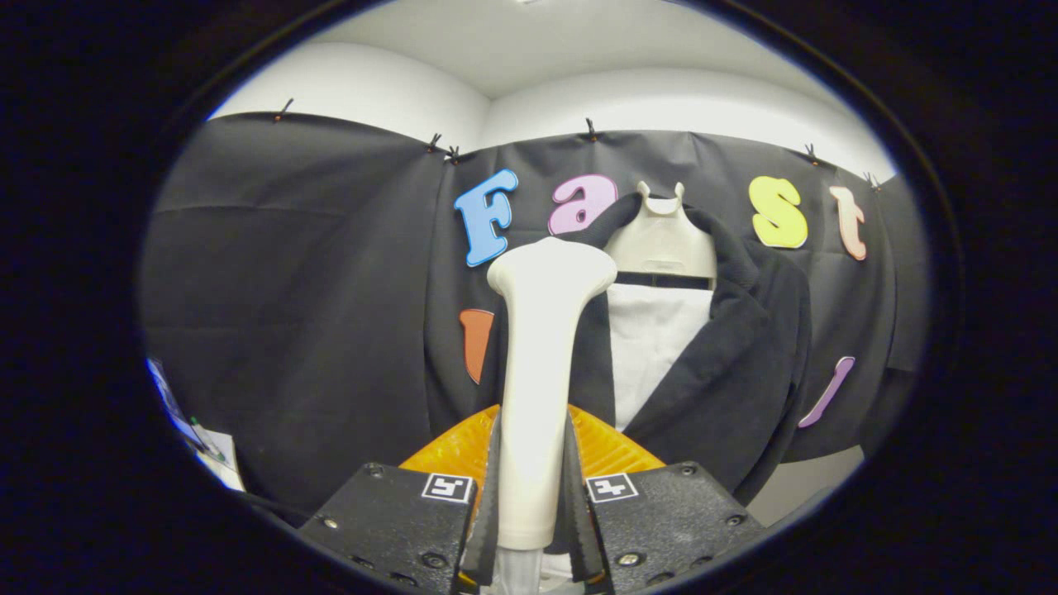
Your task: Iron the clothes twice with a garment steamer, once on the left side and once on the right side.
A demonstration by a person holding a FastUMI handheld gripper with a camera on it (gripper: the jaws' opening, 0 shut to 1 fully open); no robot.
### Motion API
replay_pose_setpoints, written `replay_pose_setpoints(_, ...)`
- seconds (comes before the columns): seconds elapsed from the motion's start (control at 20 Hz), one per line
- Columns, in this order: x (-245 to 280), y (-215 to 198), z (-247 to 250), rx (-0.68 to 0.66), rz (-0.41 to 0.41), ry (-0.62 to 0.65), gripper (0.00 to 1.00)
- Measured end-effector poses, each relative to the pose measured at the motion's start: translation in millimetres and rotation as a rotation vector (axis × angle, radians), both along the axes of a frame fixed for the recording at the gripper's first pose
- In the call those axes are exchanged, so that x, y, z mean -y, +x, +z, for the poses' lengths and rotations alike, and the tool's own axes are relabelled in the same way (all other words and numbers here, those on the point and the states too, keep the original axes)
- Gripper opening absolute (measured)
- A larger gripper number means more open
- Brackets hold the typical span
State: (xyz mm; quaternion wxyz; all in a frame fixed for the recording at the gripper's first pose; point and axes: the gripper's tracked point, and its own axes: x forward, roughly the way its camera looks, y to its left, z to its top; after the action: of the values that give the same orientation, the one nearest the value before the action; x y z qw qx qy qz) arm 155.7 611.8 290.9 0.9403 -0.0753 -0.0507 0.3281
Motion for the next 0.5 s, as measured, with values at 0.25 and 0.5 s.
replay_pose_setpoints(0.25, -33.7, 6.2, -18.4, -0.009, 0.010, -0.043, 0.37)
replay_pose_setpoints(0.5, -32.2, 24.1, -43.8, -0.032, -0.027, -0.071, 0.37)
